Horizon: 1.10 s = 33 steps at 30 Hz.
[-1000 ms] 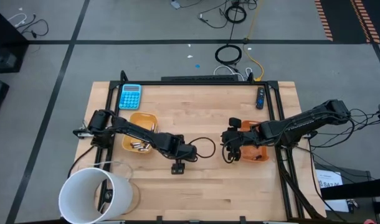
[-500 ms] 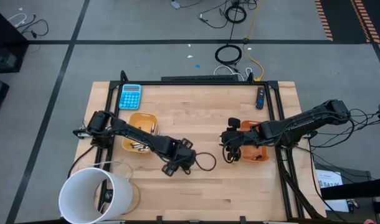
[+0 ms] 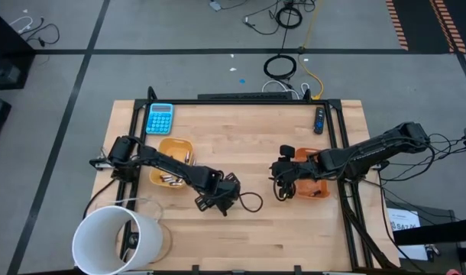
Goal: Sort batteries
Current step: Put the silver battery into the yellow bin
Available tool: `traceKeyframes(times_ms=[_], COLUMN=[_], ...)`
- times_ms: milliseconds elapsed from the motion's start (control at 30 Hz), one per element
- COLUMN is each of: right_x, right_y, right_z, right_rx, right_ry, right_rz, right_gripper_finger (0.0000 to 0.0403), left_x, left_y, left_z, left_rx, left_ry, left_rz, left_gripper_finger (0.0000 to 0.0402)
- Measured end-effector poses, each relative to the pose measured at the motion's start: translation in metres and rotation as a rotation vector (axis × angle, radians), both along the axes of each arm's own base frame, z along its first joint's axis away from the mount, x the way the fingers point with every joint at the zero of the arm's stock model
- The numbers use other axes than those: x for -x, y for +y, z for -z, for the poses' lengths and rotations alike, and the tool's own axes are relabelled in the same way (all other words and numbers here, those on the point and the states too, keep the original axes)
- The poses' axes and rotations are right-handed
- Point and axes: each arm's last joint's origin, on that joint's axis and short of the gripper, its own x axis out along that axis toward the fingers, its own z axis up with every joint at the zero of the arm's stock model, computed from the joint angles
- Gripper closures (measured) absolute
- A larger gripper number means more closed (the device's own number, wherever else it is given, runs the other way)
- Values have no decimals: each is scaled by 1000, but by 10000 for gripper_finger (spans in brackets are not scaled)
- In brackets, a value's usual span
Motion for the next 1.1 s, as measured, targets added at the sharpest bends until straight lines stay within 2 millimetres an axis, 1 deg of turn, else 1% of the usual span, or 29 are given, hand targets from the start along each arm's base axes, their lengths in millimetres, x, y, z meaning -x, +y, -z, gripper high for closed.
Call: traceKeyframes(times_ms=[100,200,300,433,533,800,1000,1100], right_x=[0,0,0,-1,-1,-1,-2,-2], right_y=[1,1,1,1,1,1,1,1], right_z=[0,0,0,-1,-1,-1,-2,-2], right_rx=[-1,-2,-2,-2,-1,-1,1,3], right_ry=[-1,-8,-7,-9,-10,-13,-26,-28], right_rz=[-3,-3,-3,-3,-4,-6,-11,-14], right_gripper_finger=[243,243,243,243,243,243,243,243], left_x=[-4,-4,-3,-4,-5,-6,-5,-5], left_y=[-1,0,0,0,1,7,4,2], left_z=[1,5,10,13,13,14,14,14], left_rx=[-8,-17,-26,-27,-13,86,47,52], left_ry=[-39,-23,11,16,9,30,6,7], left_rz=[-5,-6,-6,-18,-68,-357,-368,-339], left_gripper_finger=[103,78,67,66,66,65,67,80])
